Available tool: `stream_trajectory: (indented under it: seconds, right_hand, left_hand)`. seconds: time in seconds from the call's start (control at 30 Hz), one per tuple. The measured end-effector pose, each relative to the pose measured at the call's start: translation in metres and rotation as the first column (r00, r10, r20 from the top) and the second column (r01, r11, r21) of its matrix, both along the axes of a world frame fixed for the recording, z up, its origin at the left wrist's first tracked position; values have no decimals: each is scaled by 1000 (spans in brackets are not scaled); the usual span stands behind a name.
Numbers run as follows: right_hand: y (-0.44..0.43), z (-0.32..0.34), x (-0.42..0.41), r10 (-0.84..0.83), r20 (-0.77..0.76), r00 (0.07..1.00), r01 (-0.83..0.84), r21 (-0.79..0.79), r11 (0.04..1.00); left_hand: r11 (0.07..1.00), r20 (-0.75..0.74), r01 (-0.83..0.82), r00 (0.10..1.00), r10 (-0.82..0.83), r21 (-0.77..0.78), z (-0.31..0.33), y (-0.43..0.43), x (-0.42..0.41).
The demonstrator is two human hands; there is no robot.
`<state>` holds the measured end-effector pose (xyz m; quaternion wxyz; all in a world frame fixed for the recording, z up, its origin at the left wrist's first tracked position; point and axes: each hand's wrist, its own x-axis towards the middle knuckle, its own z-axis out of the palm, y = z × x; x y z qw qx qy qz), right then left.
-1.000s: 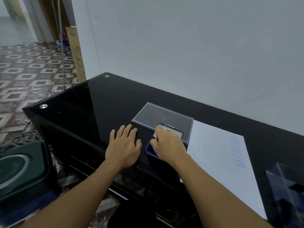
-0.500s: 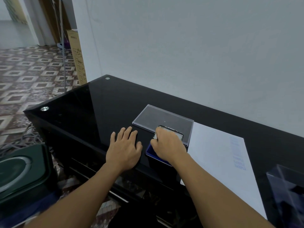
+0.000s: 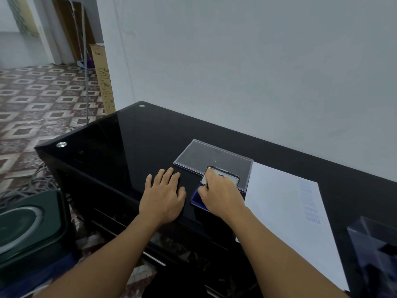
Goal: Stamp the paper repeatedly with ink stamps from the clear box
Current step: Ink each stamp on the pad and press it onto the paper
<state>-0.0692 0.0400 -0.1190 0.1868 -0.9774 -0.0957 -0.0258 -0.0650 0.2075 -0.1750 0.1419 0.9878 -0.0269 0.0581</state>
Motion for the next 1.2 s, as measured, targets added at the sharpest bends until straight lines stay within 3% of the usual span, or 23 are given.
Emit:
stream_trajectory:
  seconds: [0.33,0.6,0.9,1.1,1.2]
  right_hand:
    - [-2,10,-1,8,-42,999,-9,-20,1000]
    - [-28,33,-17,-37,-48,998,37,5,999]
    - [-96,50,-45,-162,-58,985,161,-22,987]
    - [-157,54,-64,-304,-81,949,305,0,953]
    - [-184,59,-71,-340,-92,936,344,20,939]
  left_hand:
    - [1000,-27,5,1000,-5,-10,3,0,1]
    - [962,-77,-35,997,15,-270,25,-6,8]
    - [947,50,216,976,-210,-237,61,-78,-12]
    - [931,50,336,942,-332,-143,70,-131,-20]
    - [908,72,360,933,-353,-215,69,-152,-23]
